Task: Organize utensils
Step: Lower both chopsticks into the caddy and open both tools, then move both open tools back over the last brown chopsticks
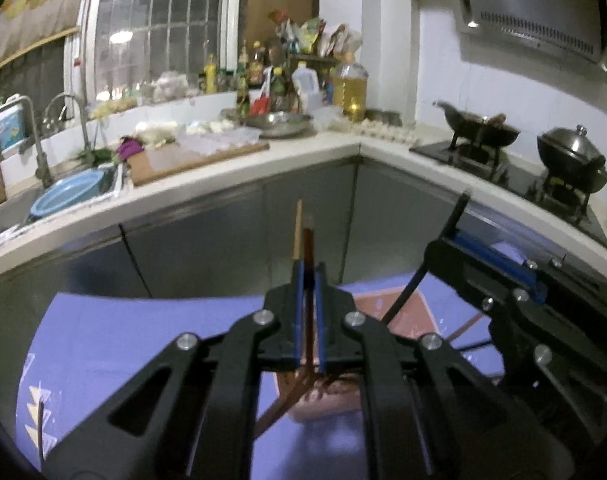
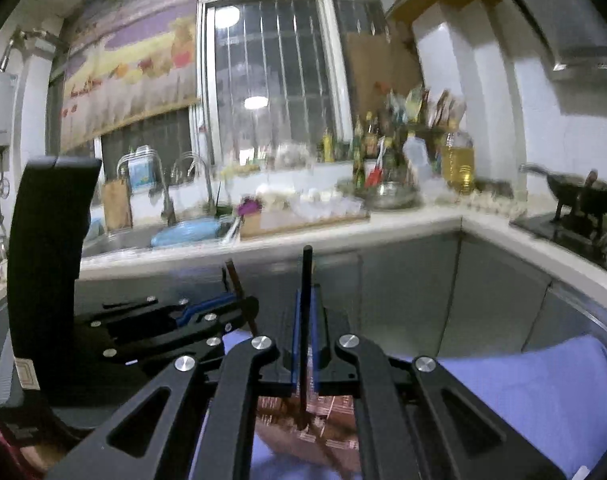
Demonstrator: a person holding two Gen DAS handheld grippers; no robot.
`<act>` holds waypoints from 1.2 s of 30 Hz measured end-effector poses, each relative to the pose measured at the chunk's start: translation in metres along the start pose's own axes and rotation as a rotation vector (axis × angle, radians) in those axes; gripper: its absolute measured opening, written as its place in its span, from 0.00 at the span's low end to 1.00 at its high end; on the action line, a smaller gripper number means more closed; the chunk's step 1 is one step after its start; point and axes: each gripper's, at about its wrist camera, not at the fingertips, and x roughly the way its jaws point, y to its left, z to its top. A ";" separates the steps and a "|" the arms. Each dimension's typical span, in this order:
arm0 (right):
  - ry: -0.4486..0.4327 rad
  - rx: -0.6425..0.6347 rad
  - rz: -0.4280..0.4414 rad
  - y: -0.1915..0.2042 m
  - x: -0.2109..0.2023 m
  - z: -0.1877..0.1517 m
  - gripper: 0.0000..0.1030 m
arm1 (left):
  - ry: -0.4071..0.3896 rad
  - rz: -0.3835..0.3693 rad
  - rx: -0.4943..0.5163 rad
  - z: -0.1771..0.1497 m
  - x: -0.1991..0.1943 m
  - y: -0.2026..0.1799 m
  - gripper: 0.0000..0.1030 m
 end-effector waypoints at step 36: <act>-0.113 0.162 0.128 0.053 -0.160 -0.056 0.06 | -0.090 0.055 -0.017 -0.076 -0.150 -0.012 0.25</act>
